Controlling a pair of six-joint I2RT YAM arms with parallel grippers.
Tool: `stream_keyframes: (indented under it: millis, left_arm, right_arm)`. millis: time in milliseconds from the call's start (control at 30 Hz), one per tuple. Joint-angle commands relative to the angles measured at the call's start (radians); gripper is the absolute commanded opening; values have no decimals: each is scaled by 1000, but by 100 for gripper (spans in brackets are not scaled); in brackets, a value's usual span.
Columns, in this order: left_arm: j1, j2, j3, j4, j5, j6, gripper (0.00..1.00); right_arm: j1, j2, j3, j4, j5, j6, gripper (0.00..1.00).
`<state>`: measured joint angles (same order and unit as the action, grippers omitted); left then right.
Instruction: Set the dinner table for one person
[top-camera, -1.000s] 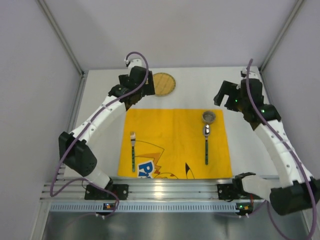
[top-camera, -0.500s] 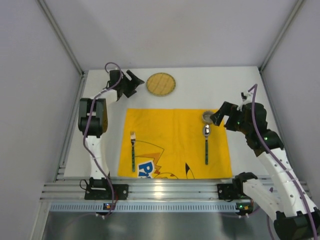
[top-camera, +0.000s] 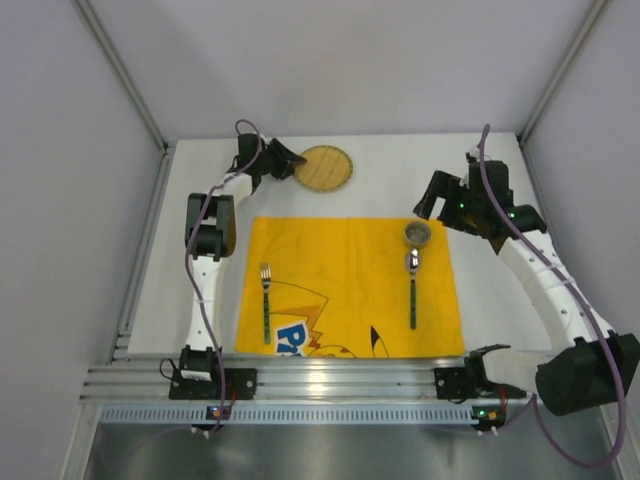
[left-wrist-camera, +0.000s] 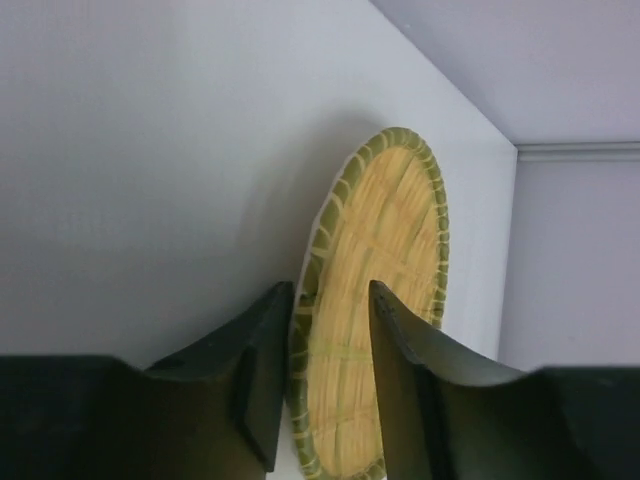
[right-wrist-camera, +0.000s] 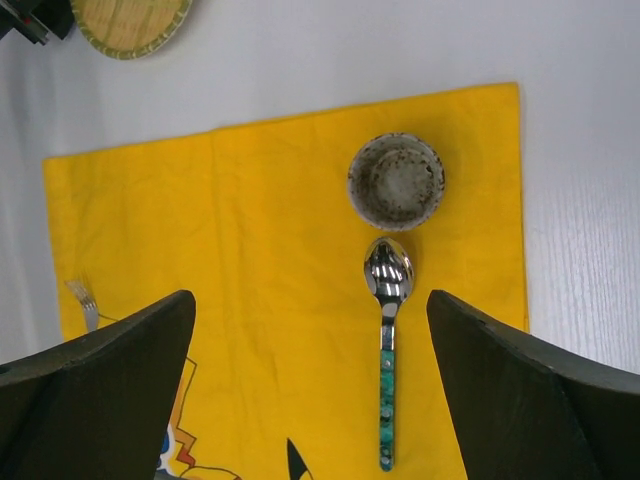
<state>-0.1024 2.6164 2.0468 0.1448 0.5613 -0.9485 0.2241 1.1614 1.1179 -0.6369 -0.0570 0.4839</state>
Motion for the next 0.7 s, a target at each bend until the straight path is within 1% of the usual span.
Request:
stream_keyframes:
  millis: [0,33,133,167,200,300,333,400,433,467,500,533,567,600,633,667]
  left_arm:
    - [-8,63,52,-47,35,21,40]
    - [-7,86,59,-45,38,17,26]
    - [-8,125,116,-62,49,19,12]
    - [-8,128,125,-53,52,10,2]
    - [-8,129,134,-41,67,-1,0]
    - [-5,114,138,34,86,-64,0]
    - [-5,96,139,91,91,-108,0]
    - [-5,73,131,148,98,-151,0]
    - [-5,45,122,185,112,-214,0]
    - [-5,31,92,294,124,-261,0]
    - [-5,18,70,359,141,-316,0]
    - [-6,-22,41,428,156,-432,0]
    - [-11,-48,-29,570,161,-482,0]
    - [-14,-82,-69,611,160,-518,0]
    - [-17,-158,-106,639,160,-544,0]
    - [-25,-203,-178,630,161,-536,0]
  right_arm:
    - [-3,49,79,0,2,27,100]
    - [-2,75,85,2,-3,25,100]
    - [-3,110,102,0,-35,10,100]
    - [-3,112,106,0,-46,7,100]
    - [-3,113,112,0,-64,-2,100]
    - [-3,97,120,-1,-95,-21,100]
    - [-3,81,118,0,-105,-25,100]
    - [-2,55,108,2,-144,-39,100]
    - [-2,20,99,6,-159,-44,100]
    - [-2,0,77,11,-185,-47,100]
    - [-3,-23,68,9,-199,-45,100]
    - [-3,-73,60,9,-217,-47,100]
    - [-5,-101,43,-3,-259,-42,100]
    - [-3,-130,33,-7,-279,-27,100]
    - [-2,-191,19,-12,-296,-18,100]
    - [1,-219,-12,-21,-312,7,100]
